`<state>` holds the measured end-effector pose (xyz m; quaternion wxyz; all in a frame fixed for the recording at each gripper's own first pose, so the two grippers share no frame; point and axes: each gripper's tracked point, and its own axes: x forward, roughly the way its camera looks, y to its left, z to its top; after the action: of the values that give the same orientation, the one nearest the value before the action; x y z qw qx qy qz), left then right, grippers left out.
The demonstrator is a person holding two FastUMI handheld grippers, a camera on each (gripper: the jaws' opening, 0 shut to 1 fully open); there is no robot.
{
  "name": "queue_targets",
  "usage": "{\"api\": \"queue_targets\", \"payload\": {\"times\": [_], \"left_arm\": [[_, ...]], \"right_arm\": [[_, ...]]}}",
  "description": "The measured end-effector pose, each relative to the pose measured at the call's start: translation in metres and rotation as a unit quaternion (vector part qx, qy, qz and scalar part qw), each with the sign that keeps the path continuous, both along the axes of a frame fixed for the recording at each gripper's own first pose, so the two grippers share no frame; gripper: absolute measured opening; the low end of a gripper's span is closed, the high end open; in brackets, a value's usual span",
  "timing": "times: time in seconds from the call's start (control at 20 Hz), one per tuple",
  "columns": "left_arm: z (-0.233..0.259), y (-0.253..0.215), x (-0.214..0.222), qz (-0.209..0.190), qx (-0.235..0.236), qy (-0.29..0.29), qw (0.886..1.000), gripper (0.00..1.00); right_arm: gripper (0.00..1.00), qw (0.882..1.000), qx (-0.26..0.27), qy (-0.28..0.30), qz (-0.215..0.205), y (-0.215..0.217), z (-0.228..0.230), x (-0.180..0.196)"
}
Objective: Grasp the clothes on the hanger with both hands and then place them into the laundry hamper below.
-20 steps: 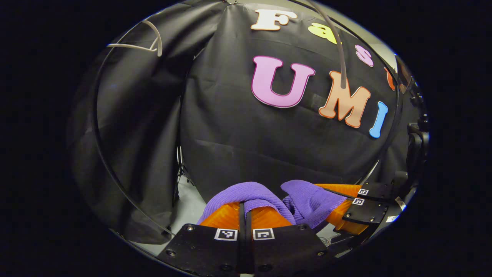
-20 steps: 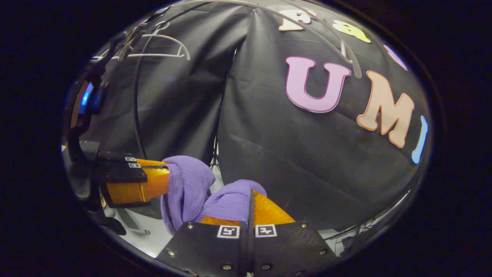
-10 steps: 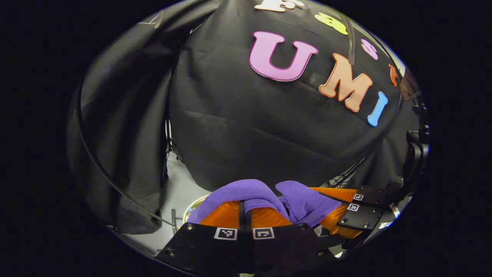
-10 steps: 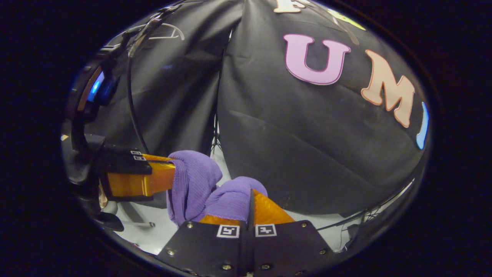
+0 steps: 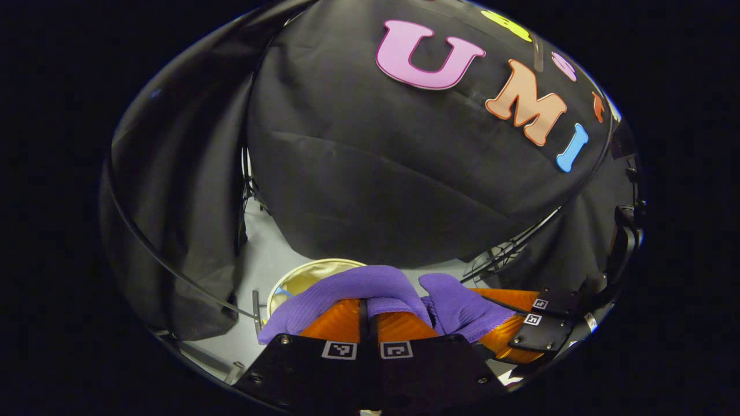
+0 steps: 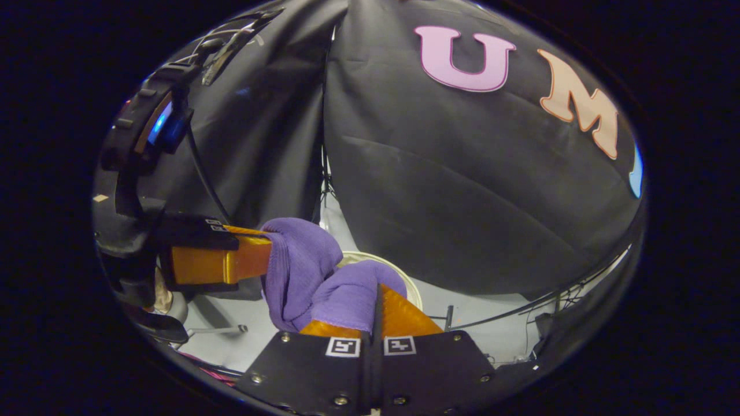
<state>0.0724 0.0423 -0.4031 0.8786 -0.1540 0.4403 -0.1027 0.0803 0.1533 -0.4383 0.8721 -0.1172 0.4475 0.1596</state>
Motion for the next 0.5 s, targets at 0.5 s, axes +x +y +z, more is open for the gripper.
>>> {"api": "queue_targets", "payload": {"times": [0.5], "left_arm": [[-0.026,0.001,-0.024,0.014,-0.003,0.082,0.997,0.02]], "right_arm": [[0.01,0.997,-0.015,0.066,-0.022,-0.007,-0.016,-0.02]]}}
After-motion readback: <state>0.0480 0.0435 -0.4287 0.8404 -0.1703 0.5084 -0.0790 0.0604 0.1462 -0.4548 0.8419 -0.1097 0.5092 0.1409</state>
